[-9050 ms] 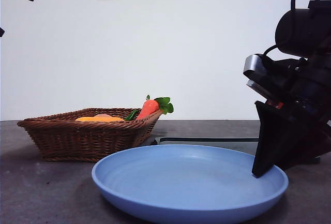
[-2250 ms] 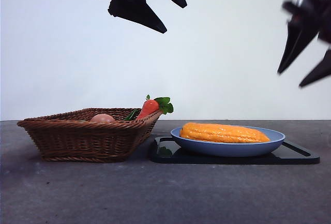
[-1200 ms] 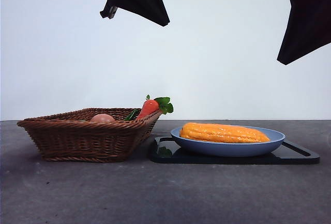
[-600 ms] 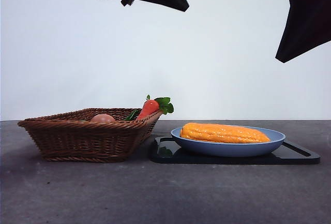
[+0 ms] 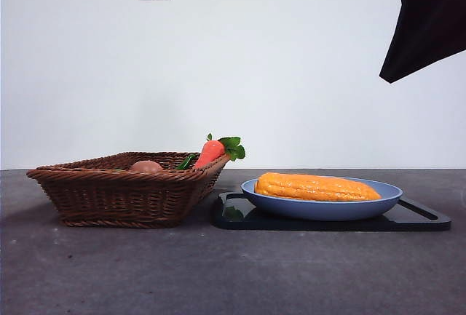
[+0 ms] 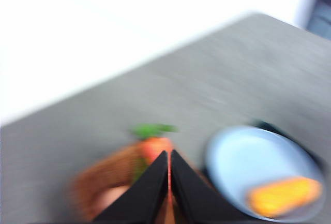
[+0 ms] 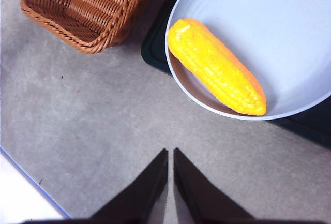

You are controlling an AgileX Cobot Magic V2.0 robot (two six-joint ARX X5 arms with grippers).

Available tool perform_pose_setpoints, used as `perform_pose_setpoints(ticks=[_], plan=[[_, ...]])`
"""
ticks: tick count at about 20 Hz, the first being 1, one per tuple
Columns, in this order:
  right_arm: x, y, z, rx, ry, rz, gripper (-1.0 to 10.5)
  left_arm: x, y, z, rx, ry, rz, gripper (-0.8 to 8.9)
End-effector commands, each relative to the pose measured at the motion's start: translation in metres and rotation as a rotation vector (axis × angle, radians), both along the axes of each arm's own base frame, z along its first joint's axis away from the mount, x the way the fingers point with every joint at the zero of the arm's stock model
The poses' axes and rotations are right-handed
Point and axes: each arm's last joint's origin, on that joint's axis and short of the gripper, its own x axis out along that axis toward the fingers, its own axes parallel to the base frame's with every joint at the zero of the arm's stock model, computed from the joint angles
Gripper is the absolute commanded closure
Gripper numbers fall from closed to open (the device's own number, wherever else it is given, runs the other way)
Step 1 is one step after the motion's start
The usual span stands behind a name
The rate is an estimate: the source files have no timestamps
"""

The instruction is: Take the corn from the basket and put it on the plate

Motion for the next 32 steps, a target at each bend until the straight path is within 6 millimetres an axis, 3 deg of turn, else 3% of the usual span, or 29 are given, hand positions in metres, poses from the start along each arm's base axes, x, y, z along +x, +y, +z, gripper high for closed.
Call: perform_pose_setpoints(ticks=[1,4,8,12,16,21,32], plan=[[0.002,0.001,0.001,0.000,-0.011,0.010,9.4,-0.029,0.029,-0.015,-0.029,-0.127,0.111,8.07],[0.002,0.001,0.001,0.001,-0.012,0.009,9.4,-0.073,0.053,-0.052,-0.060,-0.241,0.290,8.07],[0.002,0.001,0.001,0.001,-0.012,0.010,9.4,-0.114,0.063,-0.115,-0.099,-0.346,0.511,8.07],[0.002,0.001,0.001,0.001,-0.012,0.010,9.4,-0.138,0.065,-0.175,-0.110,-0.359,0.635,8.07],[0.002,0.001,0.001,0.001,-0.012,0.009,9.4,-0.148,0.065,-0.222,-0.119,-0.342,0.655,8.07],[0.002,0.001,0.001,0.001,-0.012,0.009,9.4,-0.152,0.064,-0.251,-0.145,-0.267,0.665,8.07],[0.002,0.001,0.001,0.001,-0.012,0.009,9.4,-0.154,0.064,-0.272,-0.190,-0.071,0.693,8.07]])
